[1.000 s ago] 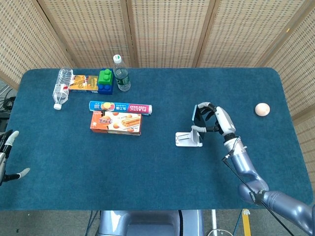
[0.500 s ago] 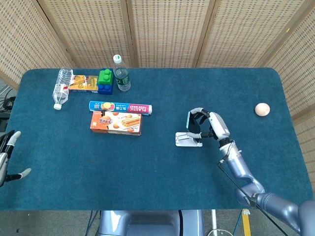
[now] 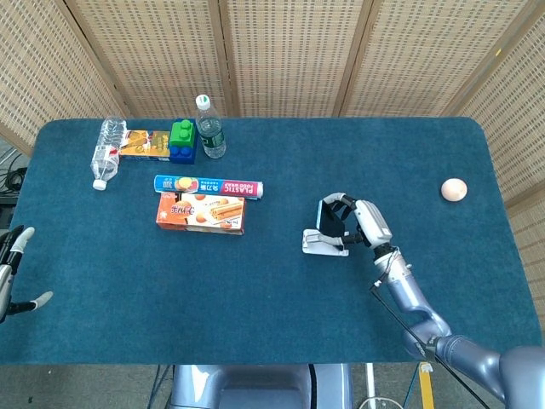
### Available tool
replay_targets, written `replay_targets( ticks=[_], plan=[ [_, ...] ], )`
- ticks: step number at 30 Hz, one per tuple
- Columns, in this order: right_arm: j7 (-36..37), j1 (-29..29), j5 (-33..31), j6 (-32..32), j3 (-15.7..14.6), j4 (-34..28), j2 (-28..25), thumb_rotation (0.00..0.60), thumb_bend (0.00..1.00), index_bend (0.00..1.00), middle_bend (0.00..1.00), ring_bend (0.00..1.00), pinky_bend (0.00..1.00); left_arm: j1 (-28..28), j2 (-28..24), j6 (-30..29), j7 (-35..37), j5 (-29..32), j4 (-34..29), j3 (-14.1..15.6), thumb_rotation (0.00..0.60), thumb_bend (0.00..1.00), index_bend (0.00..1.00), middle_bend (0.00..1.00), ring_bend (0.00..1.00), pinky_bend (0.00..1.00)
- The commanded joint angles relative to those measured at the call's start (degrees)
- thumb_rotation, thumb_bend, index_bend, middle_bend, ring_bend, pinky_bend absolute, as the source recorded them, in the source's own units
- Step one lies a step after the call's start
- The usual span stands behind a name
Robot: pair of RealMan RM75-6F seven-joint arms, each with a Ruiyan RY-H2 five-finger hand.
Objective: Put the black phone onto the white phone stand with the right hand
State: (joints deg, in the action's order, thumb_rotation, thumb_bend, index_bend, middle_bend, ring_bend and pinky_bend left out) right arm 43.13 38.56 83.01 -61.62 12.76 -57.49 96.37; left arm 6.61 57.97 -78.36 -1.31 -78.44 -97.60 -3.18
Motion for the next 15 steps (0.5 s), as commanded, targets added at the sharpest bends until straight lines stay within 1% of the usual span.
replay_targets(
  ticks=[1,9,15],
  plan=[
    [0.44,0.01,0.07,-0.17,-0.28,0.82,0.41,0.6,0.31,0.47,0.53,0.51,0.49,0.01,0.04,-0.03,-0.14,-0.03,-0.04,0.03,0.6,0.0,0.0,0.0,0.0,0.0],
    [1.84,-0.44,0.97,-2.32,-1.02,3.13,1.26,0.6,0.31,0.47,0.53,0.51,0.49,0.12,0.2,0.08,-0.53,0.2,-0.05,0.01,0.6,0.0,0.0,0.0,0.0,0.0],
    [1.22,-1.21,2.06,-4.01,-2.29,3.82,1.3,0.6,0.31,0.47,0.53,0.51,0.49,0.17,0.34,0.07,-1.0,0.23,-0.19,0.06,0.6,0.0,0.0,0.0,0.0,0.0]
  ],
)
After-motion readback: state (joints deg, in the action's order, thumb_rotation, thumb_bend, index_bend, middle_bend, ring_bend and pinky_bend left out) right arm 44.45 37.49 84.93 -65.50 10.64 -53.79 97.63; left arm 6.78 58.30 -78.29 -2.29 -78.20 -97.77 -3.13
